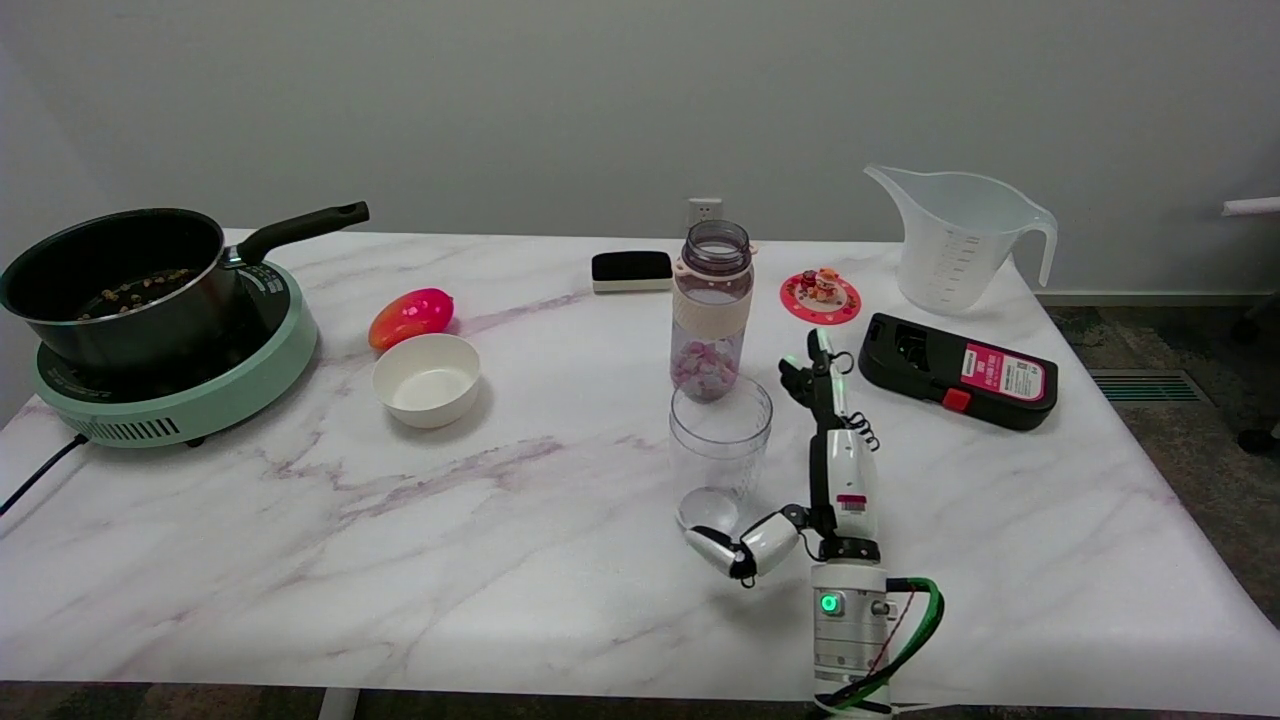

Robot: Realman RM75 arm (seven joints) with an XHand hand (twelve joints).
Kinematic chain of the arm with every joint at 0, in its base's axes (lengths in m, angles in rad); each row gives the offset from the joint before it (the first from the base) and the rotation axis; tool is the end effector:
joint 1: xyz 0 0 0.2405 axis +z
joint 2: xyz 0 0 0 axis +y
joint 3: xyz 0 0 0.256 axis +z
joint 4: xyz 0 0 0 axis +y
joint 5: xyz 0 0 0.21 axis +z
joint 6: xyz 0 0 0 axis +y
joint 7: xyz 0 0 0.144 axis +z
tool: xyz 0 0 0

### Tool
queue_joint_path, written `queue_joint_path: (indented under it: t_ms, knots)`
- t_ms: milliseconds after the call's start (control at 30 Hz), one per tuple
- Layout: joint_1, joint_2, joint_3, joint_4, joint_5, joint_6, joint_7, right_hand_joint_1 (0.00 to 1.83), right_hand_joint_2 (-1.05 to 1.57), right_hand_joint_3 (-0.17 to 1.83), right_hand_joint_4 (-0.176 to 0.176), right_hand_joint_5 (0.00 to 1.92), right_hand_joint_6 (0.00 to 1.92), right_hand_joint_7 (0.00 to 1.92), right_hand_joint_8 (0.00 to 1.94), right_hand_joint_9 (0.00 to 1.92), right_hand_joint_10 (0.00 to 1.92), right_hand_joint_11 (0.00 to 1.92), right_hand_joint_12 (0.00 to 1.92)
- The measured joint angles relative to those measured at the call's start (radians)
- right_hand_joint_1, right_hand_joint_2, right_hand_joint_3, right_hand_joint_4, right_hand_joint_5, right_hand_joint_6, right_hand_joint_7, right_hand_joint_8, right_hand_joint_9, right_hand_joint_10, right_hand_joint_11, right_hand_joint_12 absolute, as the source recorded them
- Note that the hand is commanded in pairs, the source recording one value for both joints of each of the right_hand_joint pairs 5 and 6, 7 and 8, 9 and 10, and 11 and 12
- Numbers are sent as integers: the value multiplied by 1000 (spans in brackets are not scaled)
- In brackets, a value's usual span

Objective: Place the measuring cup onto the table.

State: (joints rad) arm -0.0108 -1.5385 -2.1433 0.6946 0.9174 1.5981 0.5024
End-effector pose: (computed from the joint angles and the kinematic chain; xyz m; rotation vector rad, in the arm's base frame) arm -0.3610 -0.2254 0.2403 1.2055 -0.2306 1.1652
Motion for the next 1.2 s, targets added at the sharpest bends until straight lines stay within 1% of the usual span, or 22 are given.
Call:
queue_joint_path:
  t_ms: [67, 200, 300, 367, 533, 667, 700, 767, 833, 867, 933, 1100, 1200]
  knots:
    - [-2, 4, 0, 5, 3, -2, 0, 1253, -662, 1219, 0, 77, 77, 392, 392, 451, 451, 461, 461]
    - [-16, 32, 0, 38, 23, -11, 0, 1276, -667, 1307, 0, 73, 73, 399, 399, 457, 457, 460, 460]
    - [-39, 68, 1, 83, 49, -22, 0, 1292, -656, 1314, 0, 71, 71, 409, 409, 441, 441, 418, 418]
    - [-56, 95, 1, 118, 67, -30, -2, 1313, -636, 1297, 0, 74, 74, 410, 410, 431, 431, 412, 412]
    - [-115, 179, 5, 236, 133, -53, -27, 1339, -639, 1330, 0, 48, 48, 386, 386, 414, 414, 395, 395]
    - [-172, 256, 15, 351, 196, -63, -84, 1356, -617, 1414, 0, 35, 35, 370, 370, 414, 414, 396, 396]
    - [-188, 277, 20, 383, 215, -63, -103, 1359, -540, 1400, 0, 49, 49, 372, 372, 424, 424, 402, 402]
    - [-219, 315, 33, 441, 251, -61, -137, 1357, -489, 1398, 0, 90, 90, 382, 382, 438, 438, 409, 409]
    - [-250, 355, 52, 500, 289, -49, -172, 1355, -389, 1428, 0, 191, 191, 395, 395, 461, 461, 432, 432]
    - [-262, 369, 60, 522, 305, -42, -187, 1355, -341, 1410, 0, 226, 226, 416, 416, 461, 461, 440, 440]
    - [-287, 401, 84, 572, 334, -22, -220, 1358, -213, 1318, 0, 286, 286, 555, 555, 466, 466, 452, 452]
    - [-315, 461, 158, 668, 384, 33, -299, 1351, -143, 1279, 0, 337, 337, 622, 622, 487, 487, 468, 468]
    - [-317, 491, 208, 707, 407, 58, -338, 1319, -43, 1298, 0, 434, 434, 625, 625, 513, 513, 480, 480]
